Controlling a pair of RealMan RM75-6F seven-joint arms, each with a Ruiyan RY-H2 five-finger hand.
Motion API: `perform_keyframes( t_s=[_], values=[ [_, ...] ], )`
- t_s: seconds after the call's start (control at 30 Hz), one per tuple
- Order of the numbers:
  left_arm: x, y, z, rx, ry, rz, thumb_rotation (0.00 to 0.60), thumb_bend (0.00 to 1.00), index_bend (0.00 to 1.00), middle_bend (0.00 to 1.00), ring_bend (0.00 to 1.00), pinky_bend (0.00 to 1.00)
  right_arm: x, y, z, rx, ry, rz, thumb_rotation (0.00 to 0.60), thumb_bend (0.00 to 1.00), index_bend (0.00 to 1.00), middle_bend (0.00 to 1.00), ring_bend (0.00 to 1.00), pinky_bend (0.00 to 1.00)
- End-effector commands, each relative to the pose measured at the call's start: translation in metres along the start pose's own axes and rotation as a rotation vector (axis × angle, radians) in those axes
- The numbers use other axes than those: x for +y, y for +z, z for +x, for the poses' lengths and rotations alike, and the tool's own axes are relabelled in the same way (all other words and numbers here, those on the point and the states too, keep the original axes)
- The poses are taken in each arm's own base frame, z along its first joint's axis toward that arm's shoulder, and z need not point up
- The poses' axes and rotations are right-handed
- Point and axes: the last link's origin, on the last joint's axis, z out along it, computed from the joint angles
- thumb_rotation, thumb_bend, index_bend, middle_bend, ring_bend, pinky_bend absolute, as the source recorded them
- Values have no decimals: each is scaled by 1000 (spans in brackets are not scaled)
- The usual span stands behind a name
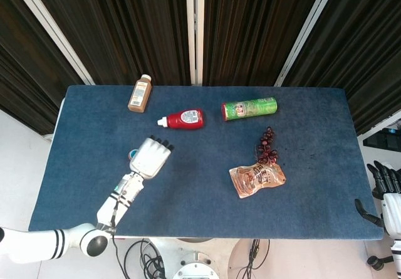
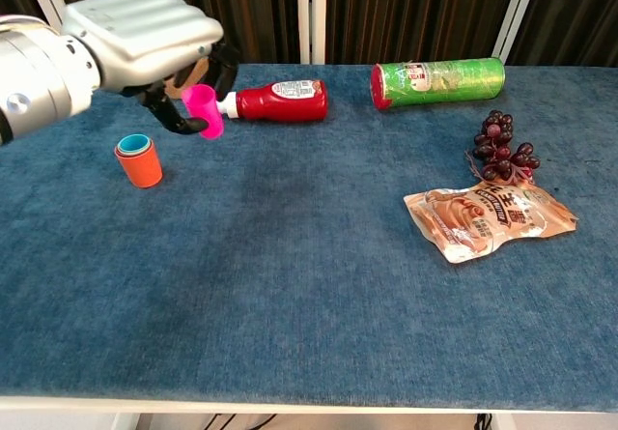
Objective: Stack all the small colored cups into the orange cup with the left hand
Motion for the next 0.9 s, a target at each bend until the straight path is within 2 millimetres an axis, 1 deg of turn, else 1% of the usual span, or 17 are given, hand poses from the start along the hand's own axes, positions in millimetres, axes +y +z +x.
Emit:
perform_keyframes(
  t_s=[0.03,0.2,0.4,0.73,0.8,0.87,0.9],
  values=[
    [-30,2,-5,-61,33,67,600,291,516,503,544,562,-1,1,-1,-2,-2,1,600,280,0,0,0,0],
    [-44,0,-15,-110,15,107,600,292,516,504,544,561,-4,2,-2,-7,-9,5,600,280,0,0,0,0],
    [-54,-4,-25,-161,10,141,600,292,516,503,544,559,-4,2,-2,-4,-12,0,600,280,0,0,0,0],
    [-52,-9,-33,-188,-39,146,600,293,511,500,542,558,-5,1,-3,-8,-14,0,600,281,0,0,0,0],
    [-53,-8,-33,-177,-38,147,600,291,493,488,538,555,-4,1,-2,-6,-14,-3,600,281,0,0,0,0],
    [-52,-8,-34,-174,-48,150,600,287,434,463,527,547,-3,1,-2,-6,-14,-6,600,281,0,0,0,0],
    [-52,-8,-34,-170,-56,150,600,280,387,440,511,535,-3,1,-2,-6,-14,-7,600,280,0,0,0,0]
  ],
)
